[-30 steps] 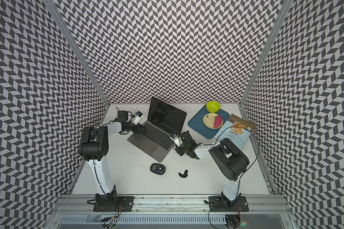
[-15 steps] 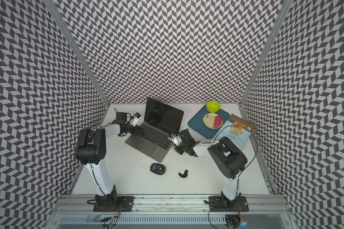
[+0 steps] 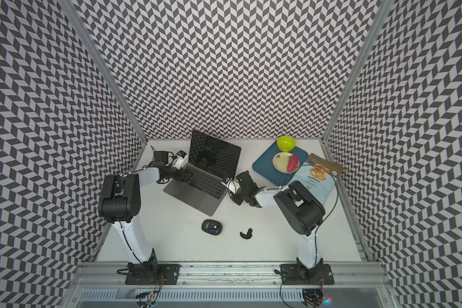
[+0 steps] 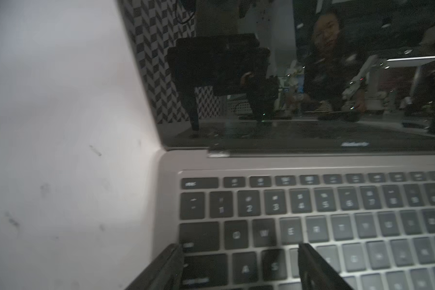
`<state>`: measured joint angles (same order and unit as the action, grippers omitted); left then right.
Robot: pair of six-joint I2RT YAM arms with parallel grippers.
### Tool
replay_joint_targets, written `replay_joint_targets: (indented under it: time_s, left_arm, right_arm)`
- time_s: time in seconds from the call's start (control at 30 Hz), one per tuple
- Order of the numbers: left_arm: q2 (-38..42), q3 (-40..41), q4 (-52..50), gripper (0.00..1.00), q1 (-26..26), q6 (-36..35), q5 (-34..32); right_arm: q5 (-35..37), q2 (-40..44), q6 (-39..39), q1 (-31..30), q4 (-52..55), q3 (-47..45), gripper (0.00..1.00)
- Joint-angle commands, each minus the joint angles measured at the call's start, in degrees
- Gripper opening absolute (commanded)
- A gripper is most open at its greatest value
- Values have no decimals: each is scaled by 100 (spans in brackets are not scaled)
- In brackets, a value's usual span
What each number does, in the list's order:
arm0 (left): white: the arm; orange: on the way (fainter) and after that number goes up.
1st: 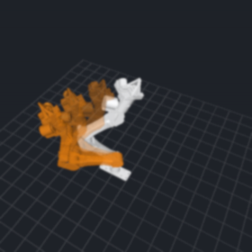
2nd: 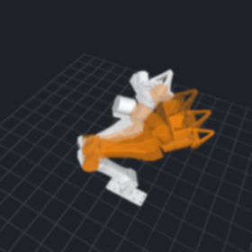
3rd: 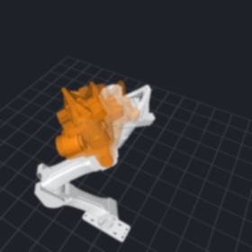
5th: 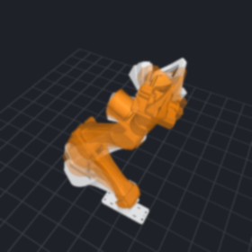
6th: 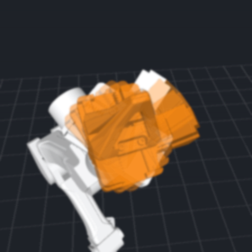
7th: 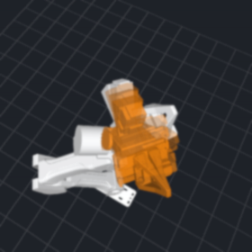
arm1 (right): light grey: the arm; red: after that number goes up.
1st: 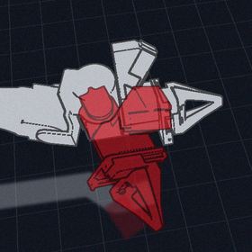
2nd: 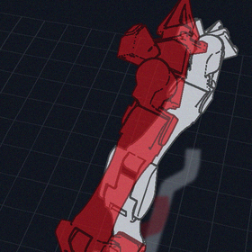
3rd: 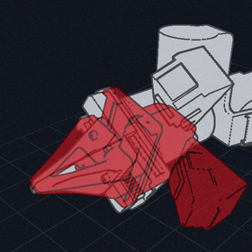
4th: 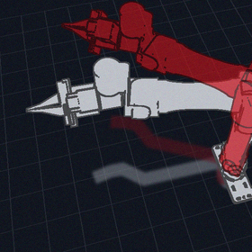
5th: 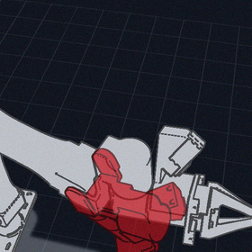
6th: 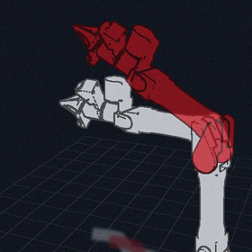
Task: Insert the wireless mouse receiver into the laptop
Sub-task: Insert the USB plug into the USB port.
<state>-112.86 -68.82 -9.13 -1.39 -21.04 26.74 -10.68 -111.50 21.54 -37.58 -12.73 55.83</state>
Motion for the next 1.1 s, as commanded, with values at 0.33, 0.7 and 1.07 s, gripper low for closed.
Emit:
replay_joint_targets:
  time_s: [0.33,0.7,1.07]
  left_arm:
    - [-13,-651,-142,81,-337,1173,-82]
    - [-1059,-1747,-1271,82,-432,1339,161]
    - [-1671,-2140,-1986,67,-259,838,1143]
  right_arm:
    - [92,-456,-238,-100,95,166,11]
    - [70,-436,-252,-95,65,116,10]
    - [0,-393,8,-108,93,191,10]
